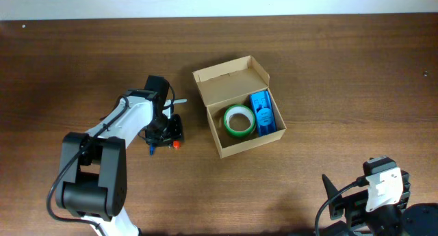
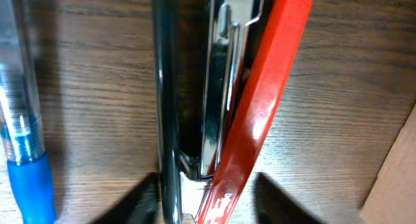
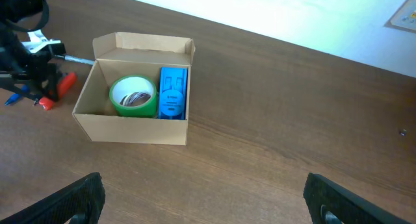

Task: Pack container
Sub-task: 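Grasp the red stapler with the left gripper and lift it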

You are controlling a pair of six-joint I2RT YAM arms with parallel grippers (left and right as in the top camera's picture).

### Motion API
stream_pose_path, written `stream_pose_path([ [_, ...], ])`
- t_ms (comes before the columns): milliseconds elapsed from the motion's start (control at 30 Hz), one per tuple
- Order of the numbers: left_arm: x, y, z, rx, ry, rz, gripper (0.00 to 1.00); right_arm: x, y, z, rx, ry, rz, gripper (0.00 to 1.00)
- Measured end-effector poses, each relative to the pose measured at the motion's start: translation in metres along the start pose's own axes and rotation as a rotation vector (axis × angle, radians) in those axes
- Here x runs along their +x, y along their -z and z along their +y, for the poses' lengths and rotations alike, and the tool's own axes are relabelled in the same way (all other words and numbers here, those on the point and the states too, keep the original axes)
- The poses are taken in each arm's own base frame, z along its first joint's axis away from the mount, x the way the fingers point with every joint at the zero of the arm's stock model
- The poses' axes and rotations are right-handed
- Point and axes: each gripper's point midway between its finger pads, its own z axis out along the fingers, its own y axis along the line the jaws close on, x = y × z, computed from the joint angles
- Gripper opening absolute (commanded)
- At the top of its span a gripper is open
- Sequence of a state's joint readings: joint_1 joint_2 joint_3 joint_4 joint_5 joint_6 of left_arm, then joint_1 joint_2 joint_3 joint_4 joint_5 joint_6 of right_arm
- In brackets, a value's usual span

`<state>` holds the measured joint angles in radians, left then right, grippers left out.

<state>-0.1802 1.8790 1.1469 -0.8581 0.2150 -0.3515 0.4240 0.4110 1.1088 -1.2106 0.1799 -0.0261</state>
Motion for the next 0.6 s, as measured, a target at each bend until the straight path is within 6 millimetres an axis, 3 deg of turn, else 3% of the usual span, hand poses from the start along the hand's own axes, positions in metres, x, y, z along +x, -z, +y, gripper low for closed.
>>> stream_pose_path([
  [200,0.0,0.001,-0.001,0.004,0.006,0.003,0.03,0.0,0.0,0.0,0.0,0.0,0.0,0.99],
  [600,-0.011,0.009,-0.005,0.006,0.001,-0.031,0.02,0.0,0.0,0.0,0.0,0.0,0.0,0.99],
])
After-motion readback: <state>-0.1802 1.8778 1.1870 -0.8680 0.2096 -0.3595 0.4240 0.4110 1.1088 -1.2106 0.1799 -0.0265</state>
